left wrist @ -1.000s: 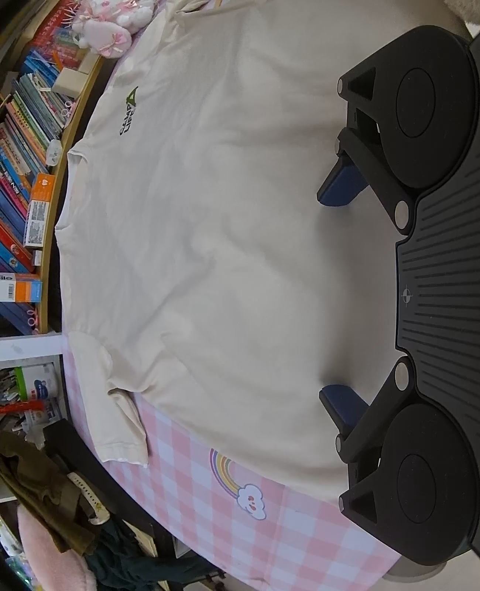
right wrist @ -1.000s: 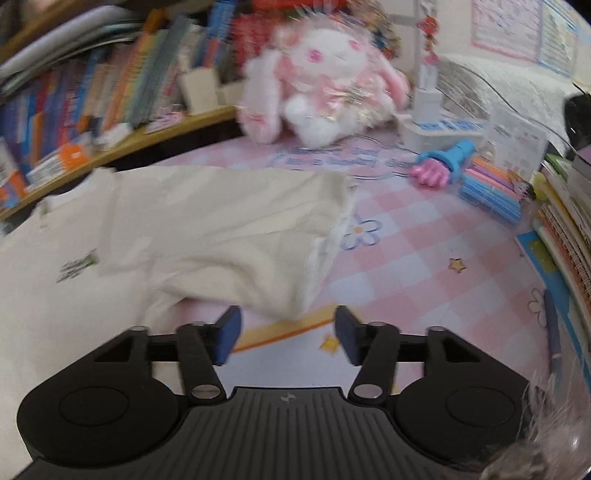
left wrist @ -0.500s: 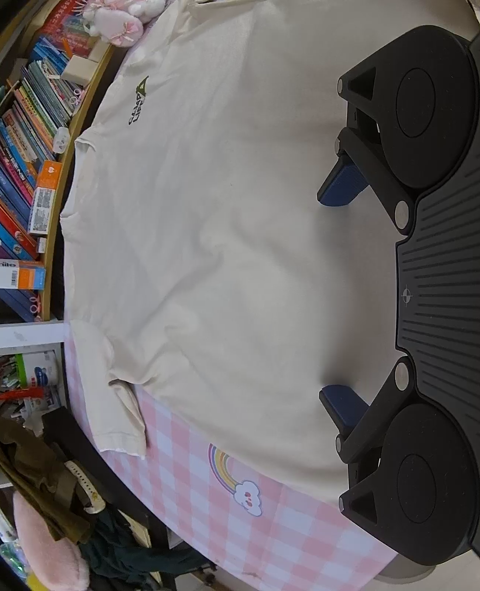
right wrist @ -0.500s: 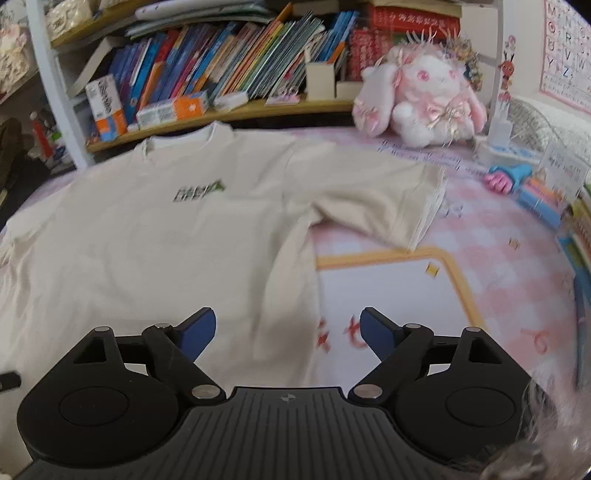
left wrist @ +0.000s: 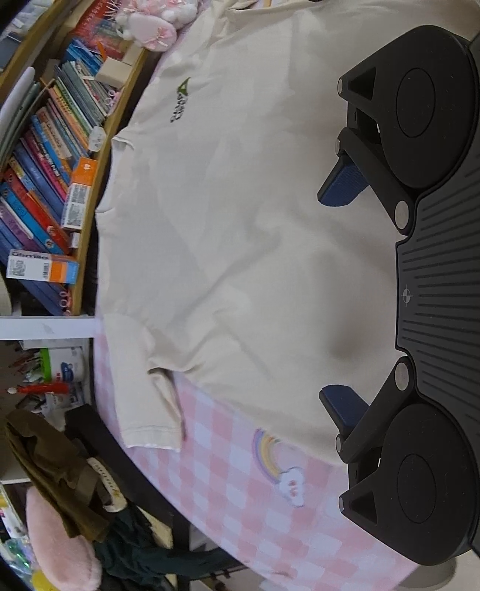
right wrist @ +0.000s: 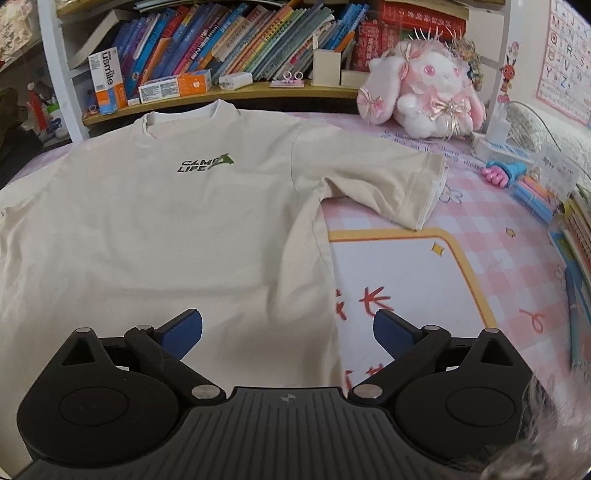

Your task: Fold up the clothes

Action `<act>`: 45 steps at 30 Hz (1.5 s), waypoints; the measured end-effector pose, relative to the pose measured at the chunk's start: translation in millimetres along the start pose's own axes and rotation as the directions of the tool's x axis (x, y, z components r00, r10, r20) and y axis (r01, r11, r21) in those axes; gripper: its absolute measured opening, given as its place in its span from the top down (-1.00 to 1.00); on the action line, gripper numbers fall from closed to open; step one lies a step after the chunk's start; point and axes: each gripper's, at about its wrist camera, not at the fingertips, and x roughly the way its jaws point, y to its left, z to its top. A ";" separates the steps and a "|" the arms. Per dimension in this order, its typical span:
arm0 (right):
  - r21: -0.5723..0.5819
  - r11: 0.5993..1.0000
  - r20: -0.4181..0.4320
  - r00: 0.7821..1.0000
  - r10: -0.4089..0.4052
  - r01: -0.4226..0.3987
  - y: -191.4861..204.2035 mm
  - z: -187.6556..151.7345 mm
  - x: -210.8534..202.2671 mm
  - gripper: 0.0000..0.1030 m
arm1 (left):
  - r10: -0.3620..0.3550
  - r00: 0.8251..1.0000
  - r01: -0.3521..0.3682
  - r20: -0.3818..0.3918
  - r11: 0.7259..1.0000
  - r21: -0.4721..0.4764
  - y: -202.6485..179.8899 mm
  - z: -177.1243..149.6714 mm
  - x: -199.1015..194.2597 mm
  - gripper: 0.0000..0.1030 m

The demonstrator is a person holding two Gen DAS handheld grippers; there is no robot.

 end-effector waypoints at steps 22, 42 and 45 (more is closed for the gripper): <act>0.100 0.995 -0.026 1.000 -0.014 0.017 93.6 4.3 -0.5 -1.00 | -0.022 0.995 0.033 0.094 0.993 -0.114 134.4 78.5 43.4 -0.98; -0.004 0.983 -0.053 0.982 -0.184 0.184 137.4 -14.1 -16.5 -1.00 | -0.192 0.969 0.245 0.157 0.841 -0.482 231.6 126.3 120.6 0.09; -0.010 0.979 -0.050 0.978 -0.205 0.205 139.4 -16.6 -19.5 -1.00 | -0.260 0.949 0.314 0.176 0.770 -0.556 238.6 126.9 128.5 0.12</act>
